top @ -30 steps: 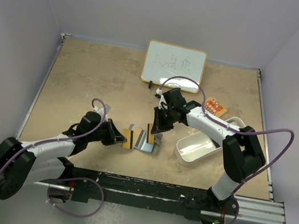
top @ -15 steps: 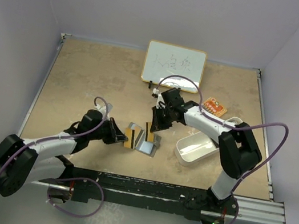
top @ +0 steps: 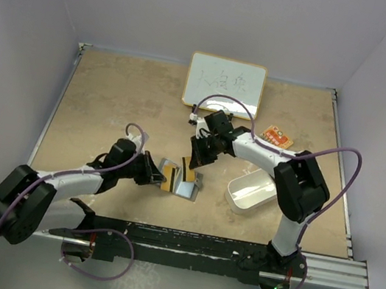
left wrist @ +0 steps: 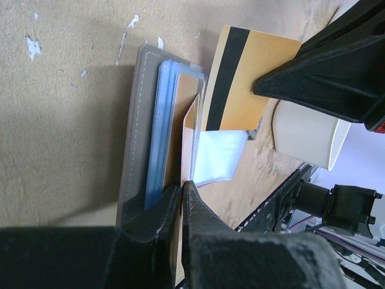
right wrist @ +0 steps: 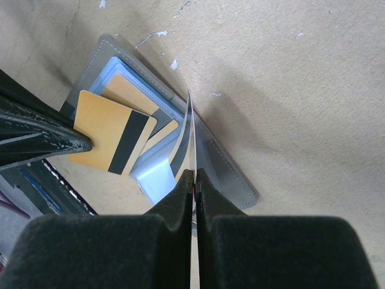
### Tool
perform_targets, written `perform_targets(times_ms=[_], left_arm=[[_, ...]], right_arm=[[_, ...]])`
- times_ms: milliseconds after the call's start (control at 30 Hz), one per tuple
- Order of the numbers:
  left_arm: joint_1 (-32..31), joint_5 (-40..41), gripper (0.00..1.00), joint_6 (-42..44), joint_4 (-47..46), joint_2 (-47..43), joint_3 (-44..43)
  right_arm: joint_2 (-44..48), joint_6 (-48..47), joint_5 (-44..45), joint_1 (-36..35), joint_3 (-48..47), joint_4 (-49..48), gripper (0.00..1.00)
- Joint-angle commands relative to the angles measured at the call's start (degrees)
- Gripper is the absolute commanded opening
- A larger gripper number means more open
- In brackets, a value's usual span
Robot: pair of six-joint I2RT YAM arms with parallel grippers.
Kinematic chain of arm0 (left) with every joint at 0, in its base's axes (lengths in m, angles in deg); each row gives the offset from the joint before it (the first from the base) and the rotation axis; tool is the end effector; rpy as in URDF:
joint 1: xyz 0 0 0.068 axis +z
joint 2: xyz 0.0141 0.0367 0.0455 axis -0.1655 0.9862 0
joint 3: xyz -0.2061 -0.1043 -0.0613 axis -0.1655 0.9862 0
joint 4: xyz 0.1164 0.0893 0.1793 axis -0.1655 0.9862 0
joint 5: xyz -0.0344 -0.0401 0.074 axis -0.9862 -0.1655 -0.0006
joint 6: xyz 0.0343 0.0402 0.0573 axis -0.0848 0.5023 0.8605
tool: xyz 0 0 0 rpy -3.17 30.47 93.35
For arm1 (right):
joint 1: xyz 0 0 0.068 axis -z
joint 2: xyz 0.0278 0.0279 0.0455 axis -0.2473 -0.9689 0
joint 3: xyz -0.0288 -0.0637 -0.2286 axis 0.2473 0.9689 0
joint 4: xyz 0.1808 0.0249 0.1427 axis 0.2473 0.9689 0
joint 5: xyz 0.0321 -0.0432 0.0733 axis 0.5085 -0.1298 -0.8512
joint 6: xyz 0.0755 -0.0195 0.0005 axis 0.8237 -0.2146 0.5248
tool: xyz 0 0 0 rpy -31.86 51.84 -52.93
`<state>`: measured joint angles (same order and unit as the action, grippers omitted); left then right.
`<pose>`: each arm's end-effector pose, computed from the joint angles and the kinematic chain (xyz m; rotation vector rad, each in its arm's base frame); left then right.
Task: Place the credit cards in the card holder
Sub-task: Insert the credit card into the card holder.
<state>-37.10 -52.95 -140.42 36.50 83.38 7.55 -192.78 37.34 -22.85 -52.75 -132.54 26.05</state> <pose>0.1821 -0.1235 0.1106 -0.3635 2.4306 -1.1641 0.2728 0.2492 0.1473 -0.7072 2.5447 0.8468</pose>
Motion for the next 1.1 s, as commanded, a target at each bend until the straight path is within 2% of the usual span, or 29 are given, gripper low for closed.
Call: perform_targets(times_ms=[0, 267, 533, 633, 800, 1067], left_arm=[[-0.46, -0.31, 0.00, 3.25, 0.87, 1.70, -3.98], [-0.46, 0.29, 0.00, 5.13, 6.49, 6.37, -8.69], [-0.46, 1.33, 0.00, 5.99, 10.23, 9.62, -10.85], [-0.46, 1.40, 0.00, 6.41, 11.05, 10.12, -11.61], [-0.47, 0.59, 0.00, 6.58, 11.28, 10.60, -12.01], [-0.46, -1.36, 0.00, 7.03, 12.04, 12.06, -13.60]], right_arm=[[-0.97, -5.20, -0.75, -0.05, -2.51, 2.46, 0.00], [-1.20, -5.33, -0.45, 0.00, -4.28, 3.93, 0.00], [3.47, 1.51, 7.55, 0.06, -5.59, 8.50, 0.00], [6.27, 5.52, 8.98, 0.02, -3.79, 9.45, 0.00], [9.38, 10.97, 7.85, 0.01, 2.05, 5.34, 0.00], [8.26, 11.71, 7.34, -0.06, 5.09, 4.11, 0.00]])
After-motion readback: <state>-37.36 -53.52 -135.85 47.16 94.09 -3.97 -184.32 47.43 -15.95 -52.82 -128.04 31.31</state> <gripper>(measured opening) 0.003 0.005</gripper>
